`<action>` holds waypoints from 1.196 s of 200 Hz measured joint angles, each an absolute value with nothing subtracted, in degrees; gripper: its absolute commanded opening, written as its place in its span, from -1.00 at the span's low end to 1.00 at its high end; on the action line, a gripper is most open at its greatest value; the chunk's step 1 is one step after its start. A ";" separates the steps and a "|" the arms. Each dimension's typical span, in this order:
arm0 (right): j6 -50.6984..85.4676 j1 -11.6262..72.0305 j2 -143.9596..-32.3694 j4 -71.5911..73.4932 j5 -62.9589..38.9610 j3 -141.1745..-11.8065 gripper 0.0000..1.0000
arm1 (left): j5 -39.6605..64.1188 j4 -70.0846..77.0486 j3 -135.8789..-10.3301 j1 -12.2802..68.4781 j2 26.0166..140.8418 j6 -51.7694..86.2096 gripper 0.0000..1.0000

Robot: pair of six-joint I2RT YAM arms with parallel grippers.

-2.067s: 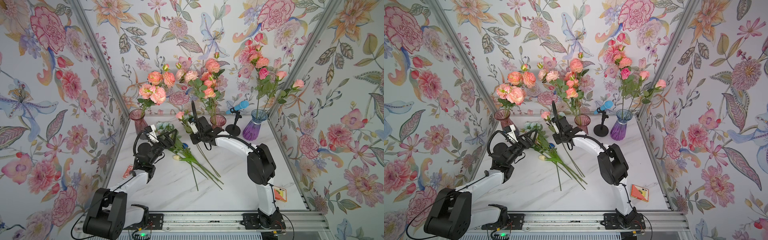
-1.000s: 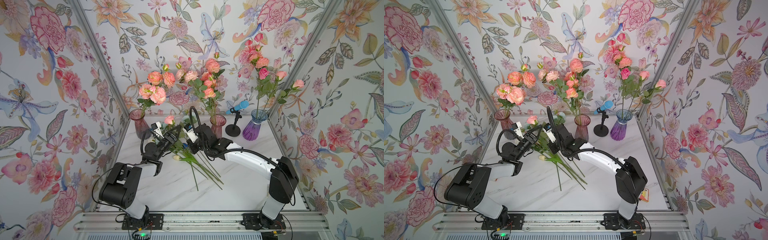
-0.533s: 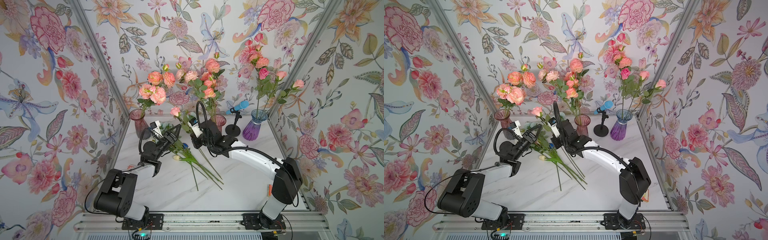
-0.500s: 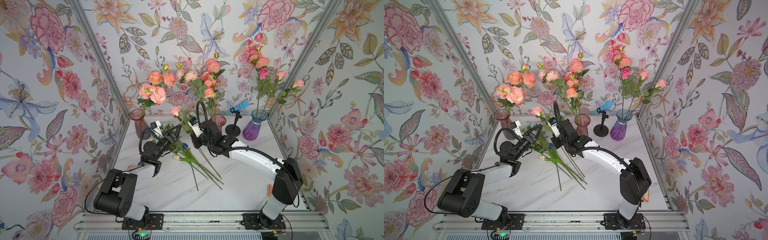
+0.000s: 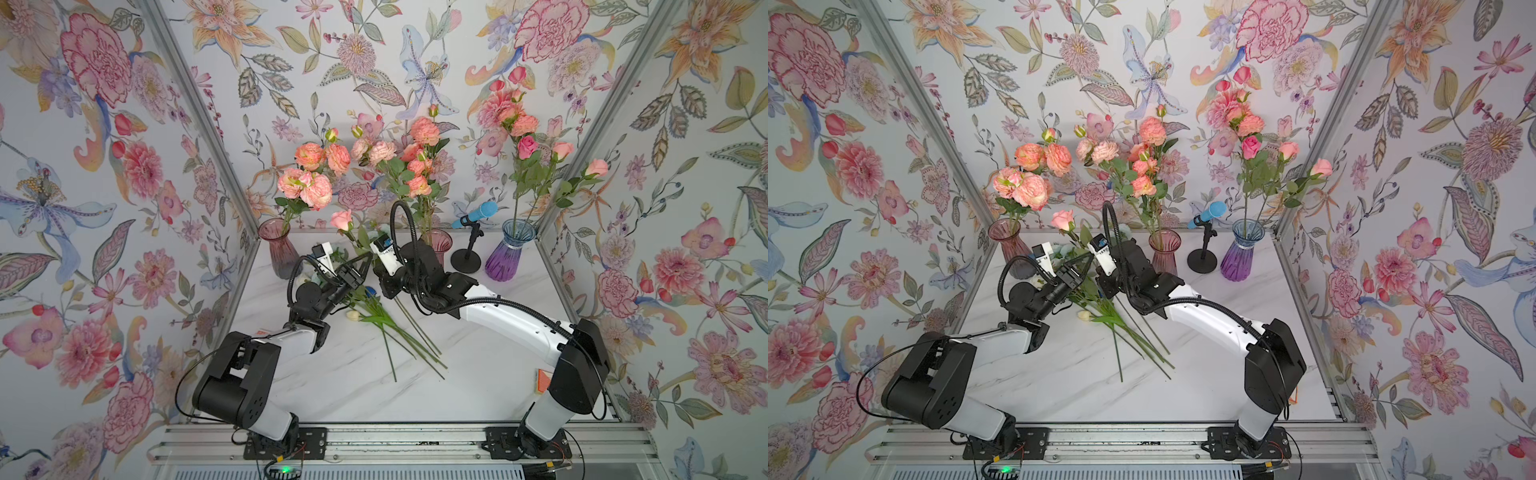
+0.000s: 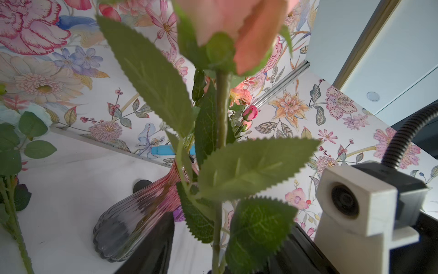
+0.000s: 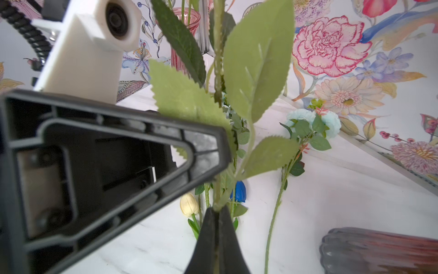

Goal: Place the pink flowers into the vase
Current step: Place the flower in the vase.

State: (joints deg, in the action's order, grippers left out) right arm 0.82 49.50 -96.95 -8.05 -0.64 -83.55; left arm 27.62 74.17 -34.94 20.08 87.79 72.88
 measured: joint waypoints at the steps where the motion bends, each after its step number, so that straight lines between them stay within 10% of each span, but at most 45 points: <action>1: 0.82 49.50 -96.95 -8.03 -0.67 -83.55 -0.95 | 27.62 74.15 -34.96 20.08 87.79 72.88 0.08; 102: 1.19 49.87 -97.32 -6.92 -1.08 -83.59 -0.68 | 26.52 74.96 -35.57 20.25 87.94 72.31 -1.00; 184: 0.62 48.82 -94.72 -10.20 0.51 -83.46 0.48 | 25.63 59.37 -39.77 20.27 83.96 59.02 -1.00; 239: 2.61 45.58 -89.17 -11.33 -1.17 -86.83 0.72 | 20.27 44.58 -43.59 20.62 77.95 42.59 -1.00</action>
State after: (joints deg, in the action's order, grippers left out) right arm 2.61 45.58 -89.17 -11.33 -1.17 -86.83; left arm 20.27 44.58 -43.59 20.62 77.95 42.59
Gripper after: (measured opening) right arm 0.857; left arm 0.079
